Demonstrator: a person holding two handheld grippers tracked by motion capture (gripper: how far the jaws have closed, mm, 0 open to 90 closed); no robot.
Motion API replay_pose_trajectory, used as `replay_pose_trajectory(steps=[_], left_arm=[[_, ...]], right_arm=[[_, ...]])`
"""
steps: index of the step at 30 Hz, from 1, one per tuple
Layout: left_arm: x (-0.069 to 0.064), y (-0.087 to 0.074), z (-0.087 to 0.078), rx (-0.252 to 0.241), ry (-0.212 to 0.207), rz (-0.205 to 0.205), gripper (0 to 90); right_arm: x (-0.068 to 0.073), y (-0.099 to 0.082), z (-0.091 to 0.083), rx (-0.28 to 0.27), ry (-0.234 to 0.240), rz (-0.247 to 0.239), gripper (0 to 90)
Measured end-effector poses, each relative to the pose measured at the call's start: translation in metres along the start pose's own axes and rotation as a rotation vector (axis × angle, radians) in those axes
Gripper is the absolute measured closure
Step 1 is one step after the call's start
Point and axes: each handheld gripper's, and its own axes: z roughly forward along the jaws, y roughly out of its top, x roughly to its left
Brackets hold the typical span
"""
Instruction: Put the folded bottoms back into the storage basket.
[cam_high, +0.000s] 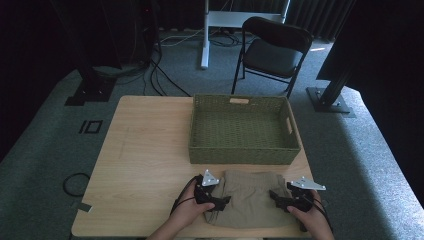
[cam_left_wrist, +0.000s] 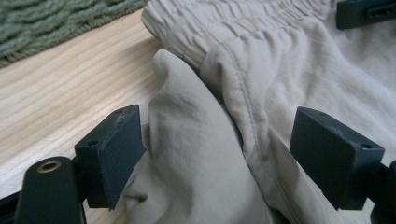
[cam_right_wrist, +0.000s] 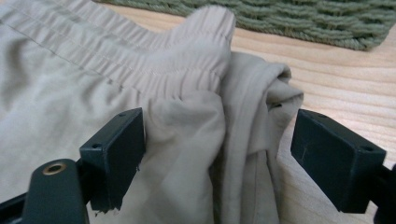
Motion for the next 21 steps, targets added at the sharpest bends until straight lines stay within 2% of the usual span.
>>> replay_pose_trajectory(steps=[4,8,13,18,21], left_arm=[[-0.002,0.0,0.006,0.017,0.006,0.019,18.3],[-0.003,-0.002,0.011,-0.006,0.038,0.019,18.3],[-0.007,-0.005,0.015,-0.021,0.067,0.094,16.6],[-0.01,-0.004,0.017,-0.011,0.078,0.113,15.0],[-0.011,-0.003,0.019,-0.009,0.081,0.122,15.1]], right_arm=[[-0.002,-0.002,0.003,0.014,-0.009,0.005,17.1],[-0.003,-0.004,0.007,0.021,-0.013,0.023,17.0],[0.0,-0.004,0.009,0.025,-0.028,-0.001,16.2],[0.008,-0.006,0.012,0.028,-0.035,-0.055,13.4],[0.012,-0.006,0.012,0.03,-0.045,-0.054,13.1]])
